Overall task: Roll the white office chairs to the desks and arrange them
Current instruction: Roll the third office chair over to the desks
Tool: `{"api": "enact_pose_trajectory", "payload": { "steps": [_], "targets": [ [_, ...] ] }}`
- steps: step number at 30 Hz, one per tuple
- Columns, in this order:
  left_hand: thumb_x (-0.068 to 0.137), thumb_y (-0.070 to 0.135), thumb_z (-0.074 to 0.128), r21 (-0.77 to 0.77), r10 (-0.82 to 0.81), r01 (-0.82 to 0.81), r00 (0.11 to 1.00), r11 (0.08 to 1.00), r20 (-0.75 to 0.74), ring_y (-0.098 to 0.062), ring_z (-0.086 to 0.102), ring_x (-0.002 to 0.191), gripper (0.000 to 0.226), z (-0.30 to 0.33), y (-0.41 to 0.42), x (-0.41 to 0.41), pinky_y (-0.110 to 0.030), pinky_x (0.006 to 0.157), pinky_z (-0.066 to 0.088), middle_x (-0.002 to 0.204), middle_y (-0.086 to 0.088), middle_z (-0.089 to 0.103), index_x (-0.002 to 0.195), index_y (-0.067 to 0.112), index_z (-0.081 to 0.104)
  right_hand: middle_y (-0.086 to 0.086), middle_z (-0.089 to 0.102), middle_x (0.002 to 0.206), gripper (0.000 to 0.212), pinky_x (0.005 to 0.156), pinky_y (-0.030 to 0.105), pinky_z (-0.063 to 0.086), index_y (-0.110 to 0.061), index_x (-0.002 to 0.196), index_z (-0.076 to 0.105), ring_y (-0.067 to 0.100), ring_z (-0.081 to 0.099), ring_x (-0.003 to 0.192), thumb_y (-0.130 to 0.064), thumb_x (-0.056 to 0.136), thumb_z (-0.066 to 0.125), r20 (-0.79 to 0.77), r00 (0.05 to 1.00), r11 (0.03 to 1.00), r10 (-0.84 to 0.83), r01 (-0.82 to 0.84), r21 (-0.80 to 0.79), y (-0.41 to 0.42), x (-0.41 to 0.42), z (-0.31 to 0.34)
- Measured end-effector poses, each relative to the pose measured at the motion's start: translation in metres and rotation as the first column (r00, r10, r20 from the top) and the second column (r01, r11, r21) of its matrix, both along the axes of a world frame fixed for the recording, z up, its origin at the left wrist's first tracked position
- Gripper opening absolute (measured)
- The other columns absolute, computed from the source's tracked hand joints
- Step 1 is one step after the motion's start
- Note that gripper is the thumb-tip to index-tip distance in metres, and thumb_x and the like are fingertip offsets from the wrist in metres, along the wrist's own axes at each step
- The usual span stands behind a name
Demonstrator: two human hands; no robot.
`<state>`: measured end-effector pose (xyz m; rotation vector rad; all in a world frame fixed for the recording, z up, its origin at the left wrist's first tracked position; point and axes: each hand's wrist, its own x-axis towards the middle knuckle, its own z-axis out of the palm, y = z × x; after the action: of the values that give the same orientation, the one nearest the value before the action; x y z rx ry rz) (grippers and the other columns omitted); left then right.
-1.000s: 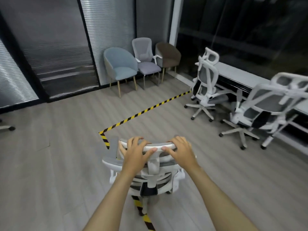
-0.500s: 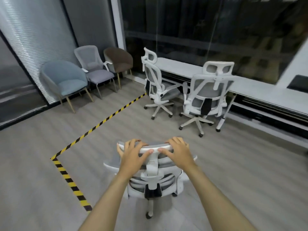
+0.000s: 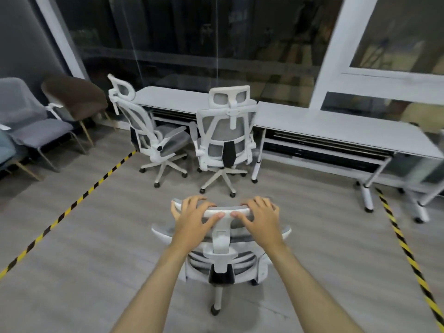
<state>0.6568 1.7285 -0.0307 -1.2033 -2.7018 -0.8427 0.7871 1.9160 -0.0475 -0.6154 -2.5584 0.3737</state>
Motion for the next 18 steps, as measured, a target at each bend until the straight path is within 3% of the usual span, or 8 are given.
{"api": "enact_pose_trajectory", "payload": {
  "steps": [3, 6, 9, 13, 16, 18],
  "targets": [
    [0.089, 0.084, 0.033, 0.04, -0.079, 0.08, 0.997, 0.996, -0.027, -0.006, 0.036, 0.132, 0.057, -0.006, 0.063, -0.019, -0.063, 0.119, 0.004, 0.127, 0.021, 0.048, 0.112, 0.042, 0.065, -0.018, 0.048, 0.099, 0.057, 0.096, 0.037, 0.035, -0.036, 0.105, 0.063, 0.009, 0.046, 0.102, -0.082, 0.09, 0.035, -0.022, 0.996, 0.996, -0.085, 0.085, 0.0, 0.05, -0.002, -0.002],
    [0.09, 0.081, 0.035, 0.052, -0.148, 0.152, 0.987, 0.987, -0.066, -0.008, 0.042, 0.127, 0.057, -0.011, 0.127, -0.039, -0.062, 0.119, 0.007, 0.123, 0.019, 0.053, 0.112, 0.038, 0.066, -0.017, 0.047, 0.097, 0.057, 0.097, 0.038, 0.037, -0.033, 0.105, 0.063, 0.009, 0.044, 0.1, -0.081, 0.091, 0.036, -0.066, 0.986, 0.987, -0.156, 0.153, -0.051, 0.097, -0.005, -0.001],
    [0.09, 0.082, 0.036, 0.045, -0.246, 0.247, 0.969, 0.968, -0.032, -0.009, 0.042, 0.126, 0.057, -0.01, 0.189, -0.066, -0.06, 0.113, 0.028, 0.12, 0.02, 0.052, 0.113, 0.038, 0.064, -0.015, 0.049, 0.096, 0.059, 0.095, 0.039, 0.042, -0.03, 0.105, 0.065, 0.009, 0.042, 0.098, -0.08, 0.092, 0.038, -0.072, 0.976, 0.977, -0.204, 0.198, -0.081, 0.146, -0.016, 0.004],
    [0.092, 0.079, 0.03, -0.028, -0.356, 0.355, 0.933, 0.935, -0.057, -0.006, 0.041, 0.128, 0.058, 0.001, 0.264, -0.093, -0.06, 0.116, 0.016, 0.121, 0.021, 0.052, 0.12, 0.039, 0.061, -0.017, 0.054, 0.099, 0.059, 0.094, 0.04, 0.045, -0.033, 0.108, 0.069, 0.011, 0.044, 0.103, -0.081, 0.09, 0.039, -0.053, 0.956, 0.955, -0.29, 0.285, -0.087, 0.211, -0.033, 0.004],
    [0.092, 0.078, 0.026, 0.027, -0.462, 0.462, 0.885, 0.887, 0.05, -0.005, 0.037, 0.131, 0.062, 0.007, 0.318, -0.111, -0.057, 0.114, 0.028, 0.124, 0.021, 0.049, 0.127, 0.036, 0.057, -0.016, 0.058, 0.099, 0.07, 0.091, 0.039, 0.045, -0.034, 0.107, 0.07, 0.011, 0.042, 0.098, -0.087, 0.086, 0.029, -0.016, 0.931, 0.929, -0.364, 0.361, -0.079, 0.254, -0.049, 0.005],
    [0.098, 0.065, 0.035, 0.033, -0.494, 0.493, 0.867, 0.869, 0.065, -0.006, 0.035, 0.134, 0.049, 0.009, 0.354, -0.122, -0.054, 0.115, 0.028, 0.129, 0.02, 0.049, 0.13, 0.035, 0.057, -0.015, 0.06, 0.099, 0.071, 0.09, 0.039, 0.043, -0.034, 0.106, 0.07, 0.013, 0.041, 0.095, -0.087, 0.086, 0.028, 0.011, 0.91, 0.908, -0.414, 0.414, -0.066, 0.281, -0.062, 0.006]
  ]
}}
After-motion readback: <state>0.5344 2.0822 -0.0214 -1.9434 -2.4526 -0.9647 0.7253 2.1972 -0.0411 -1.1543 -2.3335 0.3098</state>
